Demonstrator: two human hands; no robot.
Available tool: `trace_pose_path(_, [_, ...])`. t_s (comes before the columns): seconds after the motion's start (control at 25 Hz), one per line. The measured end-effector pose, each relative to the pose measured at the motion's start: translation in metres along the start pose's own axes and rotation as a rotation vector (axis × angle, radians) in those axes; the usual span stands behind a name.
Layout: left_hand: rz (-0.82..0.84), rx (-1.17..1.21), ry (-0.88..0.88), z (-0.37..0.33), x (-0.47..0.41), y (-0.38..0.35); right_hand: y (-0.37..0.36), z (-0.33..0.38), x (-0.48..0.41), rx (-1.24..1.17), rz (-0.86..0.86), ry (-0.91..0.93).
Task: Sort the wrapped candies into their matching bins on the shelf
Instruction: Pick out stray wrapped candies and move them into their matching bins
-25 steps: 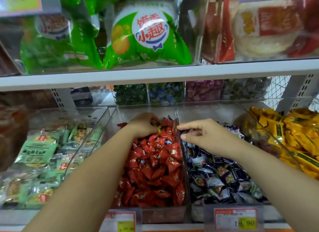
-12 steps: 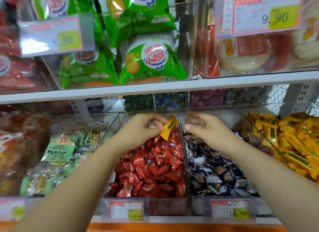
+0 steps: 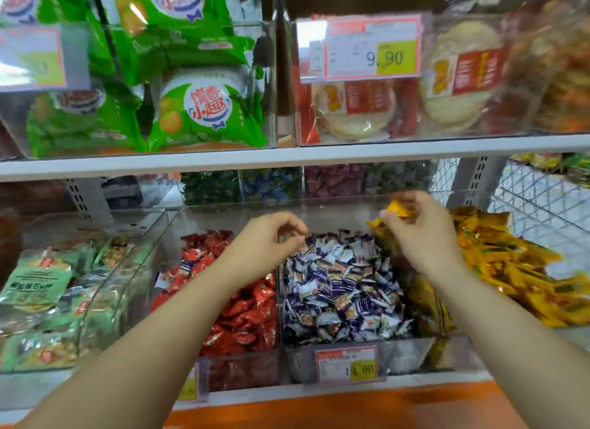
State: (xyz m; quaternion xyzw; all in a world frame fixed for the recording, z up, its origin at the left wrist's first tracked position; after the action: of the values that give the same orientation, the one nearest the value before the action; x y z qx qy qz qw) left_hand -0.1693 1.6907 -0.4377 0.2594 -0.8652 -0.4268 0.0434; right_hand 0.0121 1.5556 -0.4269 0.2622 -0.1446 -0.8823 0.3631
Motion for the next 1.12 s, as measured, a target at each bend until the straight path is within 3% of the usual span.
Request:
trace_pose_path(0.12, [0.012,-0.078,0.049,0.008,-0.003,-0.007,0.042,-0.012,-0.001,0.301,-0.161,0.085])
trace_pose_path(0.28, [0.009,-0.103,0.072,0.014,-0.008,-0.013,0.026,-0.053,-0.016,0.8,0.165,-0.041])
trace_pose_path(0.36, [0.004,-0.104,0.077,0.015,-0.009,-0.013,0.024,-0.061,-0.017,0.9,0.234,-0.1])
trace_pose_path(0.48, [-0.004,-0.093,0.077,0.015,-0.005,-0.01,0.024,-0.051,-0.017,0.849,0.195,-0.086])
trace_pose_path(0.64, [-0.071,-0.105,0.081,0.016,0.011,0.008,-0.002,-0.01,-0.009,0.694,0.197,0.096])
trace_pose_path(0.88, [-0.128,-0.056,0.15,0.047,0.066,0.05,-0.117,0.067,0.025,0.296,0.6,0.25])
trace_pose_path(1.0, [0.15,0.04,0.18,0.061,0.085,0.029,-0.161,0.079,0.038,0.322,0.767,0.258])
trace_pose_path(1.12, [0.49,0.128,0.234,0.062,0.101,-0.006,-0.174,0.081,0.038,0.419,0.8,0.263])
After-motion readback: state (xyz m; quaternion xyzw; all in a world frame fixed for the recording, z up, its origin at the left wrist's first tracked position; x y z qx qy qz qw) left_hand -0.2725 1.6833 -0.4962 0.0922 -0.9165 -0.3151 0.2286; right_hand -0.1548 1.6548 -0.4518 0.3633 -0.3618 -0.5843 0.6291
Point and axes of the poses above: each hand's wrist, its own x-axis away from the middle knuckle, its own y-axis out of the back of the hand, z = x × y, the point moved 9 cm from there along -x, towards the middle knuckle, and after that the axes turned 13 degrees about z, right-handed, at the moved point
